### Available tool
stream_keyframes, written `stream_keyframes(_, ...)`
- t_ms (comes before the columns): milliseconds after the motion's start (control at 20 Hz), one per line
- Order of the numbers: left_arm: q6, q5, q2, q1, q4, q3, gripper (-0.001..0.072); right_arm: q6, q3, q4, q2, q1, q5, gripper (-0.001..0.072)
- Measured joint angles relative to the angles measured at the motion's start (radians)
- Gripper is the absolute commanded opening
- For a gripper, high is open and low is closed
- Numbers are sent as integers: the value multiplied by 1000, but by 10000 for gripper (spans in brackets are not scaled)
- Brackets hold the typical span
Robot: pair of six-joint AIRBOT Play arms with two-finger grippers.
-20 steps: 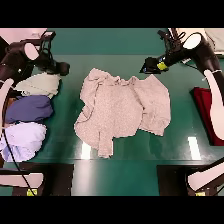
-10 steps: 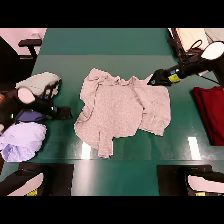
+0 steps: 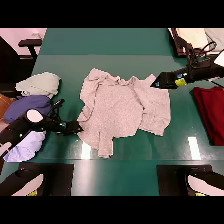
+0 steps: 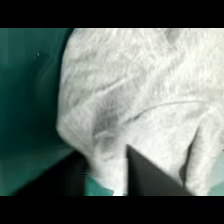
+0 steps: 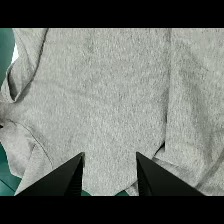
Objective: Fold the shirts.
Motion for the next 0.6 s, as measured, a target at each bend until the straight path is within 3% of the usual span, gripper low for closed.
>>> stream_keyframes(250, 5, 9, 5, -13, 12, 76, 24, 0, -72, -23, 43, -92, 99, 379)
stream_keyframes(600, 4, -44, 9, -15, 74, 261, 24, 10, -568, -52, 229, -407, 50, 377)
